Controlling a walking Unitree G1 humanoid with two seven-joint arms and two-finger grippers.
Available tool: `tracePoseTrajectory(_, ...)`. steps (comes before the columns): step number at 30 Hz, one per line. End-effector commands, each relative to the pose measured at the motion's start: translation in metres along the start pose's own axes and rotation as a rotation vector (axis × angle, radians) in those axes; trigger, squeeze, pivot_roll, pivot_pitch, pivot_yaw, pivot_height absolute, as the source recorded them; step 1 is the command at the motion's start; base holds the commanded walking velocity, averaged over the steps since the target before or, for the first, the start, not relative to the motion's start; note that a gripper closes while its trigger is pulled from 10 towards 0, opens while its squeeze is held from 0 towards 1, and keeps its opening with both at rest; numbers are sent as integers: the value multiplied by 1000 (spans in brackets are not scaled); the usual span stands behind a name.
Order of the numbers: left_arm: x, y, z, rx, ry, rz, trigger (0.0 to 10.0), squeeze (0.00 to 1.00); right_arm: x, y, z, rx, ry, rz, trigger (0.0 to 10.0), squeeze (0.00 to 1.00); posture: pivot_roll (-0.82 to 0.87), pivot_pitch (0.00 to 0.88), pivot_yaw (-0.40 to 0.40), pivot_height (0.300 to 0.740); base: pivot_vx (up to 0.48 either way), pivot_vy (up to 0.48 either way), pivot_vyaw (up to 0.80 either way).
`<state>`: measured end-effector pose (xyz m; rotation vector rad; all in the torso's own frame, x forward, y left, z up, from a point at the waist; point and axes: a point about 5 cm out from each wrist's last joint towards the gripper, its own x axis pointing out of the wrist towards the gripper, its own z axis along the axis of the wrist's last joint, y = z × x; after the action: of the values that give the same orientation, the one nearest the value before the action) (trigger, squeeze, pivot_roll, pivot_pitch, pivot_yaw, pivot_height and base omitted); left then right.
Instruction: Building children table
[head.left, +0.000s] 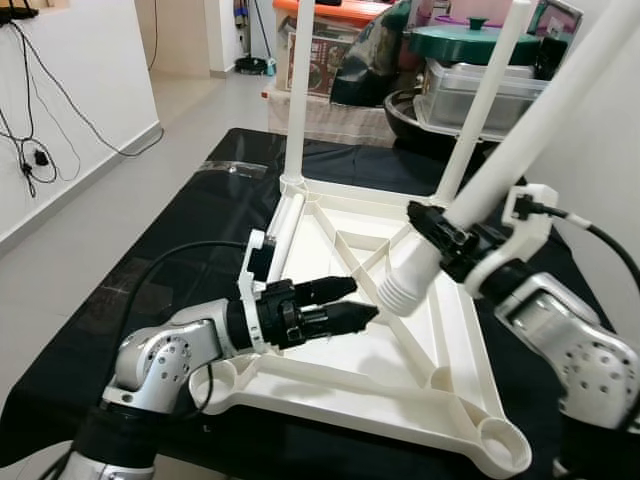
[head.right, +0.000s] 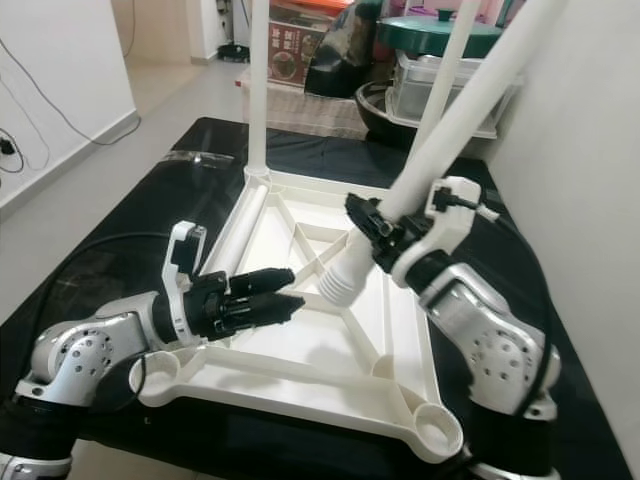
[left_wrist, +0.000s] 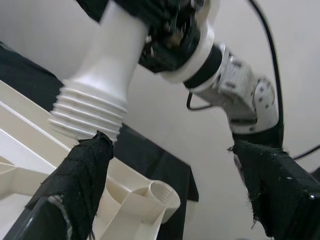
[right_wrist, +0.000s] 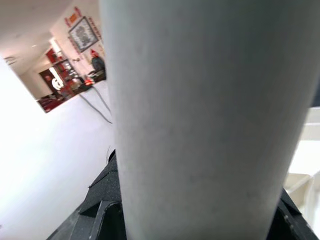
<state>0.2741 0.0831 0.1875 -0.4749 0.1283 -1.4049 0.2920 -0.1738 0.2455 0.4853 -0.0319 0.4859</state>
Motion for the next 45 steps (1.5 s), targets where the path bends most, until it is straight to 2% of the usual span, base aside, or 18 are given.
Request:
tracePoseTrajectory(1, -1, 3, -5, 9, 33, 8, 10000, 0, 2, 9, 3, -14, -21, 39, 0, 0, 117, 0, -96, 740, 0, 0, 0)
tracePoseTrajectory(2, 1, 3, -7, 24, 54, -1, 10000, 0, 2, 17, -1, -21, -3, 92, 0, 0, 115, 0, -94, 740, 0, 0, 0)
tracePoseTrajectory(3, 1, 3, -7, 24, 54, -1, 10000, 0, 2, 17, -1, -21, -3, 92, 0, 0, 115, 0, -94, 740, 0, 0, 0)
tracePoseTrajectory(4, 3, 3, -9, 40, 76, -10, 10000, 0, 2, 27, -6, -31, 25, 155, 0, 0, 107, 0, -89, 740, 0, 0, 0)
tracePoseTrajectory(5, 3, 3, -9, 40, 76, -10, 10000, 0, 2, 27, -6, -31, 25, 155, 0, 0, 107, 0, -89, 740, 0, 0, 0)
tracePoseTrajectory(7, 5, 5, -12, 71, 112, -17, 10000, 0, 1, 44, -17, -46, 78, 257, 0, 0, 103, 0, -87, 740, 0, 0, 0)
tracePoseTrajectory(10, 5, 6, -12, 81, 121, -18, 10000, 0, 2, 50, -21, -50, 93, 291, 0, 0, 100, 0, -86, 740, 0, 0, 0)
tracePoseTrajectory(11, 5, 6, -13, 103, 137, -16, 10000, 0, 5, 59, -27, -53, 108, 332, 0, 0, 107, 0, -87, 740, 0, 0, 0)
tracePoseTrajectory(22, 3, 9, -17, 176, 165, 15, 10000, 0, 6, 76, -37, -53, 139, 433, 0, 0, 116, 0, -96, 740, 0, 0, 0)
tracePoseTrajectory(27, 8, 4, -14, 171, 148, -24, 10000, 0, 7, 50, -40, -148, 198, 304, 0, 0, 114, 0, -96, 740, 0, 0, 0)
tracePoseTrajectory(28, 8, 4, -14, 171, 148, -24, 10000, 0, 7, 50, -40, -148, 198, 304, 0, 0, 114, 0, -96, 740, 0, 0, 0)
tracePoseTrajectory(31, 9, 3, -13, 179, 142, -30, 10000, 0, 1, 37, -43, -201, 247, 283, 0, 0, 112, 0, -99, 740, 0, 0, 0)
tracePoseTrajectory(34, 9, 5, -7, 199, 114, -15, 10000, 0, -6, 13, -46, -296, 312, 205, 0, 0, 123, 0, -109, 740, 0, 0, 0)
tracePoseTrajectory(37, 8, 5, -5, 205, 110, -12, 10000, 0, -8, 6, -45, -311, 322, 176, 0, 0, 123, 0, -110, 740, 0, 0, 0)
tracePoseTrajectory(39, 6, 5, -4, 210, 106, -10, 10000, 0, -11, -9, -35, -329, 305, 110, 0, 0, 124, 0, -111, 740, 0, 0, 0)
tracePoseTrajectory(40, 6, 5, -4, 210, 106, -10, 10000, 0, -11, -9, -35, -329, 305, 110, 0, 0, 124, 0, -111, 740, 0, 0, 0)
tracePoseTrajectory(41, 4, 5, -6, 211, 113, -3, 10000, 0, -14, -18, -24, -342, 280, 74, 0, 0, 120, 0, -110, 740, 0, 0, 0)
tracePoseTrajectory(45, 3, 5, -7, 211, 115, -1, 10000, 0, -14, -19, -22, -345, 275, 70, 0, 0, 120, 0, -110, 740, 0, 0, 0)
